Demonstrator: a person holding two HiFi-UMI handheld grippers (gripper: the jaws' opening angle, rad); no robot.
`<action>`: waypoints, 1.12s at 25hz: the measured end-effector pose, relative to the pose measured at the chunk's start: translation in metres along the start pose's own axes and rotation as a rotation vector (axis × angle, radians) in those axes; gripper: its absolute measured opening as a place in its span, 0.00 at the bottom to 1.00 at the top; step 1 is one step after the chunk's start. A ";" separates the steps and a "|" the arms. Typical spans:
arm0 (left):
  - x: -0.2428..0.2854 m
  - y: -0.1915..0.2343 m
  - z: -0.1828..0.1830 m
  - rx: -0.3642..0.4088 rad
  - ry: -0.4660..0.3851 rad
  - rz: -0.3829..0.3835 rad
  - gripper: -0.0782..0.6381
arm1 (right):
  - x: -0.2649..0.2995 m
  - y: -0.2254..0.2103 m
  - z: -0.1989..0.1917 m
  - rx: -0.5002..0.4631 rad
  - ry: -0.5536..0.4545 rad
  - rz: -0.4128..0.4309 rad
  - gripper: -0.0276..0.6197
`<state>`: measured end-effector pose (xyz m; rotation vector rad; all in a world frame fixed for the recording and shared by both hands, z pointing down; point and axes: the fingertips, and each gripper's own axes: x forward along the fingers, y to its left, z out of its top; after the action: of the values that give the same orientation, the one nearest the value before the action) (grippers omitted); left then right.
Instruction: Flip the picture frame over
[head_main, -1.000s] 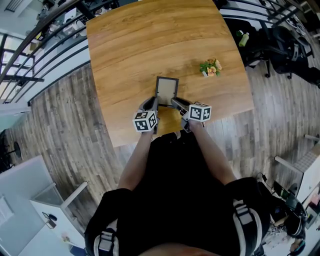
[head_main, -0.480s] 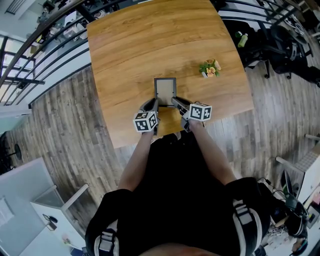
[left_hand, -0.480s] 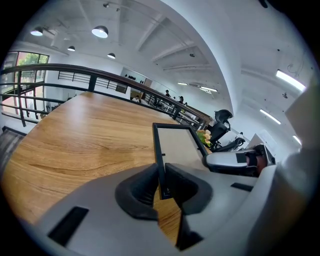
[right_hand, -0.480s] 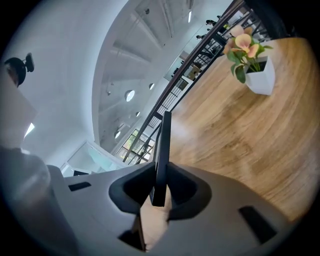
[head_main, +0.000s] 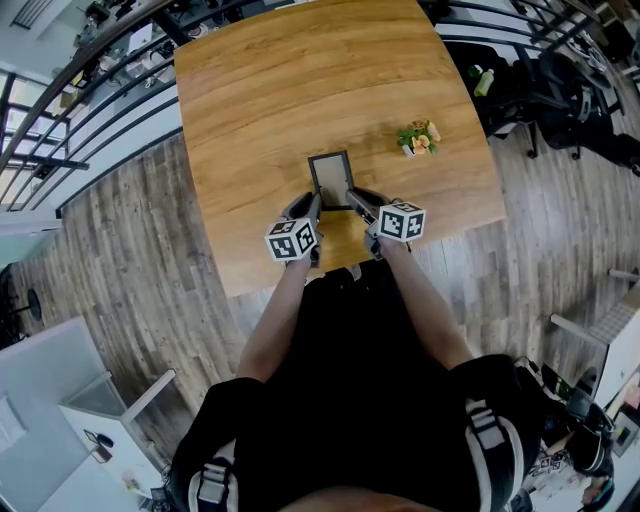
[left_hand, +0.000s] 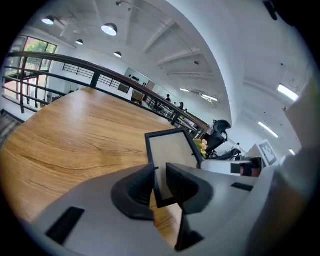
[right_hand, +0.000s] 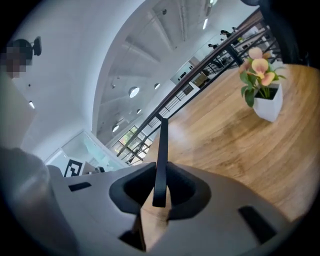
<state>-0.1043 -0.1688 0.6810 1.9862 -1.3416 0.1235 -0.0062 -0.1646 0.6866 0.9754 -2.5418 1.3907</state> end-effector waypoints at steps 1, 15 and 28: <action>0.001 -0.003 0.004 -0.009 -0.011 -0.009 0.20 | 0.000 -0.001 0.001 -0.041 0.011 -0.012 0.16; 0.016 -0.035 0.036 -0.146 -0.040 -0.171 0.30 | 0.006 0.017 0.012 -0.664 0.128 -0.162 0.16; 0.023 -0.037 0.054 -0.444 -0.085 -0.292 0.35 | 0.012 0.043 0.015 -1.148 0.163 -0.286 0.16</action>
<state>-0.0799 -0.2121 0.6328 1.7898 -1.0061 -0.3690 -0.0364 -0.1660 0.6506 0.8301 -2.3166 -0.1423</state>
